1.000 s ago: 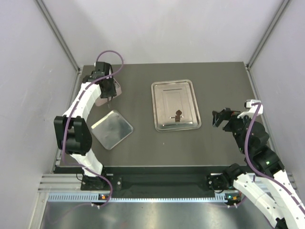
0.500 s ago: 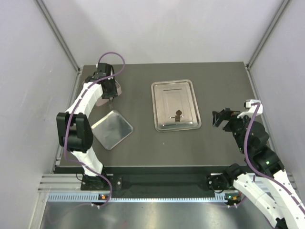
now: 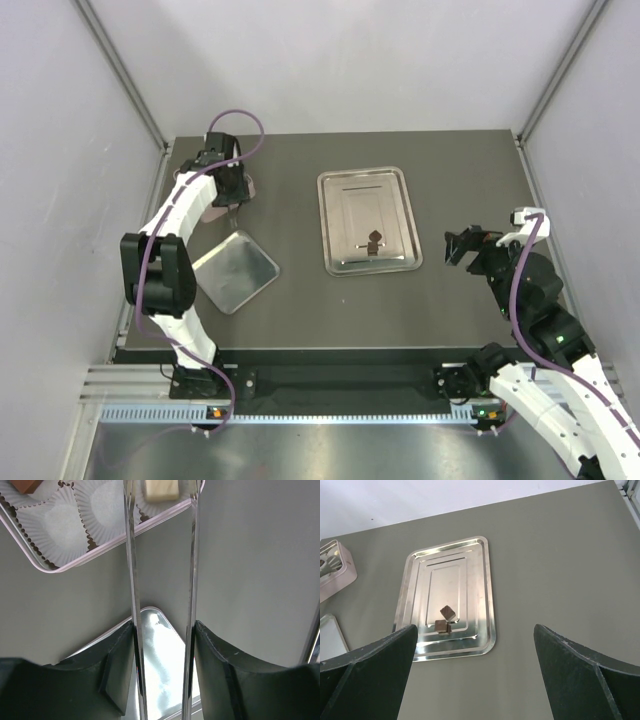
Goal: Pack the chocolate
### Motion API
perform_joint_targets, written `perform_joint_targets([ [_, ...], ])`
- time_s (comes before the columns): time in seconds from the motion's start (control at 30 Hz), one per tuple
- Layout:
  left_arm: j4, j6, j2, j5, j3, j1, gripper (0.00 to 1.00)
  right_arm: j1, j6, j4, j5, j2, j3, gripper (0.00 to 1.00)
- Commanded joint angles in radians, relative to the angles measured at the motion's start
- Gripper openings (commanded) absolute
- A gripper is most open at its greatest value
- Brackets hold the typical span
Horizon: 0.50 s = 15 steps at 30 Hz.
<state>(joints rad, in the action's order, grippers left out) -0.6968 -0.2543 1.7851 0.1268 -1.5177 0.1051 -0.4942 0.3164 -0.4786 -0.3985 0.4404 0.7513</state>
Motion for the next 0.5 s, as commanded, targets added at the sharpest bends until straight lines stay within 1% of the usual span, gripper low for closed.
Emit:
perform_joint_targets([
  [0.0, 0.020, 0.029, -0.033, 0.000, -0.053, -0.005, 0.54, 0.002, 0.001, 0.046, -0.014, 0.000, 0.017, 1.00],
  [0.13, -0.001, 0.036, -0.052, 0.011, -0.068, -0.005, 0.54, 0.002, 0.015, 0.037, -0.005, -0.002, 0.026, 1.00],
  [0.23, -0.015, 0.041, -0.090, -0.025, -0.079, -0.001, 0.53, 0.002, 0.023, 0.032, 0.000, -0.003, 0.029, 1.00],
  [0.27, -0.017, 0.050, -0.102, -0.064, -0.084, 0.002, 0.53, 0.002, 0.023, 0.028, 0.001, -0.002, 0.036, 1.00],
  [0.37, -0.027, 0.062, -0.154, -0.091, -0.099, 0.050, 0.53, 0.000, 0.027, 0.018, 0.003, -0.002, 0.045, 1.00],
  [0.47, -0.032, 0.063, -0.194, -0.087, -0.101, 0.149, 0.53, 0.002, 0.030, 0.011, 0.003, 0.001, 0.049, 1.00],
])
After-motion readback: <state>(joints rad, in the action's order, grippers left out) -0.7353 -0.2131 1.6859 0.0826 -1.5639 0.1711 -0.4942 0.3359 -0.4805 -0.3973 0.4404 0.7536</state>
